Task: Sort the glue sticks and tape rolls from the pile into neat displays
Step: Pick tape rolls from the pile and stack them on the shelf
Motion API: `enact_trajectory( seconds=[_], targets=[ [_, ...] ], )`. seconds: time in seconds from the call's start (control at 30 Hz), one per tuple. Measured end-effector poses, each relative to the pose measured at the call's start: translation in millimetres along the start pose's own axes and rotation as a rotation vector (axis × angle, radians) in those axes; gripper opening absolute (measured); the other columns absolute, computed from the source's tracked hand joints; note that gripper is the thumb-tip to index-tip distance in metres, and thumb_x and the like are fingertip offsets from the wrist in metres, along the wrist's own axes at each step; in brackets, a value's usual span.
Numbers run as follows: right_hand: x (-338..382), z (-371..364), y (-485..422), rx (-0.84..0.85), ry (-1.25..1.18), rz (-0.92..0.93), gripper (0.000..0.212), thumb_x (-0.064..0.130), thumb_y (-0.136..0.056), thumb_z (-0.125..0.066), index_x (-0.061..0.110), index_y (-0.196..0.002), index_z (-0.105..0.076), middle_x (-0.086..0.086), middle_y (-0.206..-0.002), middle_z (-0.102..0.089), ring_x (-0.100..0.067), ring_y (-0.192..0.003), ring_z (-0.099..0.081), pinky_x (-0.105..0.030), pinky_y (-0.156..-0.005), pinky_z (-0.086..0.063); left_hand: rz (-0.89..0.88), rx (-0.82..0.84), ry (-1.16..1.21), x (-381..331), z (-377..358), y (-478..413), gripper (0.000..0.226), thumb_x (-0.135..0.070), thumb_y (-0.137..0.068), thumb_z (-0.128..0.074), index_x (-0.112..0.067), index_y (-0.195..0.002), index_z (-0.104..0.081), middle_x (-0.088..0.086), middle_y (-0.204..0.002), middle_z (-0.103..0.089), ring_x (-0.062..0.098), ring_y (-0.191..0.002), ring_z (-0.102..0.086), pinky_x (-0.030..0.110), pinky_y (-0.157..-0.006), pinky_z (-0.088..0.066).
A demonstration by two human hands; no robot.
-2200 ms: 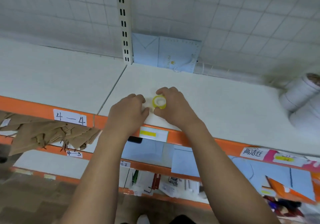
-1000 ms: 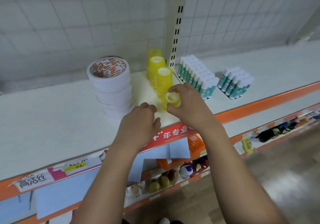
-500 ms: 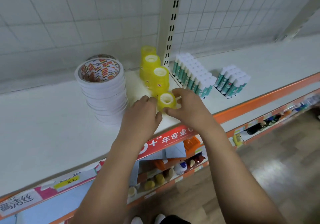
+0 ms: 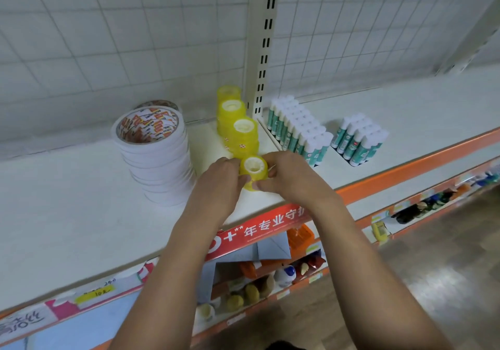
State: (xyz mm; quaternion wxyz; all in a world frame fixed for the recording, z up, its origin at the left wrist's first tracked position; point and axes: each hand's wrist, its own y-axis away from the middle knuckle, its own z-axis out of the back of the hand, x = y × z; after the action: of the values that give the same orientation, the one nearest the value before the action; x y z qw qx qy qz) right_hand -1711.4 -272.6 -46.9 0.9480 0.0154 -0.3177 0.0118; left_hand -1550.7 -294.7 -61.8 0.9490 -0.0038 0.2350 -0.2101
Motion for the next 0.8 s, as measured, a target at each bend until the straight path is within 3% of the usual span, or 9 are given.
enact_trajectory(
  seconds=[0.1, 0.23, 0.3, 0.43, 0.57, 0.7, 0.8],
  targets=[
    [-5.6, 0.0, -1.9, -0.013, -0.027, 0.045, 0.032, 0.023, -0.072, -0.084, 0.014, -0.1, -0.073, 0.002, -0.084, -0.068, -0.011, -0.078, -0.061, -0.01, -0.061, -0.041, 0.024, 0.017, 0.02, -3.6, -3.3, -0.1, 0.022, -0.025, -0.097, -0.054, -0.008, -0.109, -0.06, 0.015, -0.104, -0.058, 0.034, -0.095, -0.057, 0.037, -0.072, -0.041],
    [-13.4, -7.1, -6.6, -0.046, 0.022, 0.075, 0.03, 0.026, -0.072, -0.083, 0.01, -0.093, -0.07, -0.004, -0.08, -0.061, -0.017, -0.075, -0.053, -0.016, -0.057, -0.033, 0.065, -0.018, 0.094, -5.3, -10.0, 5.7, 0.023, -0.021, -0.098, -0.052, -0.006, -0.115, -0.058, 0.016, -0.106, -0.056, 0.035, -0.094, -0.057, 0.037, -0.078, -0.043],
    [-17.6, -13.4, -6.8, -0.054, 0.017, 0.075, 0.033, 0.028, -0.074, -0.081, 0.01, -0.098, -0.068, -0.009, -0.087, -0.06, -0.021, -0.08, -0.054, -0.025, -0.064, -0.032, 0.088, -0.044, 0.144, -6.7, -15.1, 9.2, 0.023, -0.018, -0.098, -0.051, -0.008, -0.117, -0.058, 0.015, -0.111, -0.056, 0.033, -0.097, -0.057, 0.034, -0.081, -0.041],
    [-20.0, -23.3, -1.3, -0.121, -0.031, 0.09, 0.039, 0.033, -0.078, -0.076, 0.011, -0.108, -0.064, -0.004, -0.091, -0.055, -0.019, -0.092, -0.05, -0.026, -0.069, -0.032, 0.121, -0.087, 0.166, -10.3, -21.3, 12.0, 0.024, -0.014, -0.097, -0.05, -0.01, -0.119, -0.058, 0.014, -0.112, -0.057, 0.03, -0.099, -0.057, 0.033, -0.085, -0.042],
    [-20.5, -22.7, 0.0, -0.12, -0.074, 0.096, 0.042, 0.035, -0.078, -0.077, 0.008, -0.107, -0.065, -0.011, -0.096, -0.062, -0.021, -0.098, -0.051, -0.029, -0.073, -0.039, 0.153, -0.123, 0.163, -20.9, -19.2, 16.2, 0.02, -0.01, -0.096, -0.051, -0.008, -0.112, -0.062, 0.015, -0.107, -0.059, 0.03, -0.097, -0.057, 0.037, -0.084, -0.045],
    [-23.9, -10.1, 9.7, -0.077, -0.037, 0.125, 0.049, 0.033, -0.079, -0.076, 0.009, -0.119, -0.061, -0.013, -0.11, -0.058, -0.024, -0.106, -0.051, -0.032, -0.082, -0.041, 0.281, -0.179, 0.034, -34.1, -13.1, 27.2, 0.025, -0.016, -0.092, -0.058, -0.003, -0.113, -0.061, 0.016, -0.11, -0.058, 0.034, -0.096, -0.06, 0.041, -0.084, -0.048],
    [-32.8, 8.2, 24.7, -0.084, -0.036, 0.129, 0.055, 0.032, -0.083, -0.073, 0.009, -0.129, -0.053, -0.011, -0.122, -0.053, -0.024, -0.11, -0.054, -0.036, -0.092, -0.044, 0.332, -0.277, -0.057, -49.9, -3.6, 37.7, 0.027, -0.024, -0.089, -0.06, -0.01, -0.113, -0.062, 0.009, -0.108, -0.063, 0.031, -0.095, -0.061, 0.042, -0.08, -0.05]
  ],
)
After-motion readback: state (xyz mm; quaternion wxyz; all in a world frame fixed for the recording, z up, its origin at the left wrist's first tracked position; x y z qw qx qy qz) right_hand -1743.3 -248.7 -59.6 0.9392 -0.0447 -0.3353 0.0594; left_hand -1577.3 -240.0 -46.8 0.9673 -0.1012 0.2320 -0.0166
